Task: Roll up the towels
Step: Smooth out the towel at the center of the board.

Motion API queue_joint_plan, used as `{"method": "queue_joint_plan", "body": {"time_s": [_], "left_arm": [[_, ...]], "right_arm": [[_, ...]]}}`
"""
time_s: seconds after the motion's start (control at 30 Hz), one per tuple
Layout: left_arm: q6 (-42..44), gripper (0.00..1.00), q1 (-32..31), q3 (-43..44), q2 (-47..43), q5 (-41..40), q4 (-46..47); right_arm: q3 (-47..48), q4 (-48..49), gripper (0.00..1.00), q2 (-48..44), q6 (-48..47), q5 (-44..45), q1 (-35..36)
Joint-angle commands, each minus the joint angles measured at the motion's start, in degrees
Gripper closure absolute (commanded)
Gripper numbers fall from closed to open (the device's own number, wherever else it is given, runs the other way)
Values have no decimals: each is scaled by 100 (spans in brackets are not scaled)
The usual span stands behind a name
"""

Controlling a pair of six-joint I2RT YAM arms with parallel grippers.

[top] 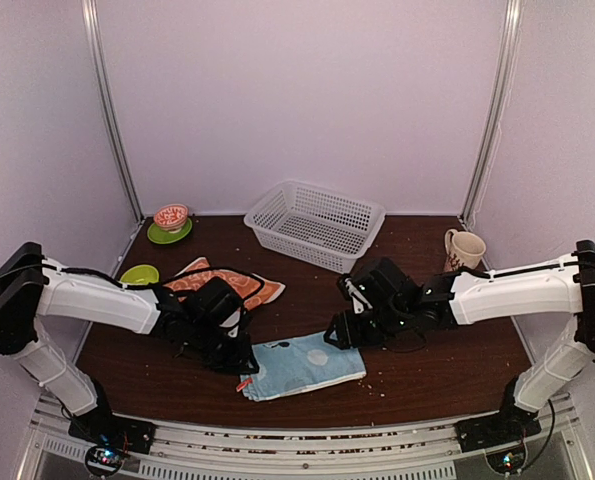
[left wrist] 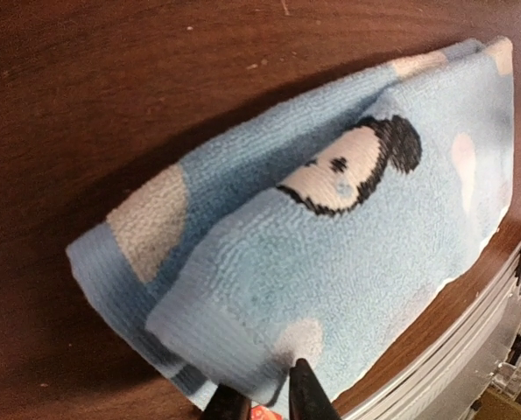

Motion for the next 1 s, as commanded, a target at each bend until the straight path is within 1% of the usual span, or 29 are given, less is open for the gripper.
{"method": "queue_joint_plan", "body": {"time_s": [0.0, 0.03, 0.23, 0.4, 0.5, 0.57, 0.67, 0.73, 0.83, 0.9, 0.97], "left_arm": [[101, 95, 103, -10, -51, -56, 28], [125, 100, 121, -11, -88, -85, -40], [342, 100, 137, -2, -39, -87, -312], [501, 100, 140, -2, 72, -25, -439], [593, 100, 152, -6, 104, -52, -559], [627, 100, 166, -26, 92, -84, -611], [655, 100, 192, -77, 123, -119, -627], [679, 100, 201, -97, 157, -104, -620], [818, 100, 204, 33, 100, -175, -843], [942, 87, 197, 207, -48, -261, -1126], [1074, 66, 197, 395, -302, -407, -1505]], "right_arm": [[146, -237, 51, -105, -26, 218, -45], [131, -270, 51, -73, -18, 226, -83], [268, -325, 58, 299, -139, 43, -190], [574, -433, 61, 805, -287, -65, -201], [699, -688, 65, 1155, -185, -10, -308], [614, -668, 67, 1250, -83, 9, -410], [506, -638, 67, 1302, -11, 36, -473], [484, -569, 66, 1321, -35, -99, -483], [505, -442, 62, 1185, -96, -299, -477], [606, -537, 58, 981, -191, -278, -476], [721, -651, 53, 785, -265, -233, -483]]}}
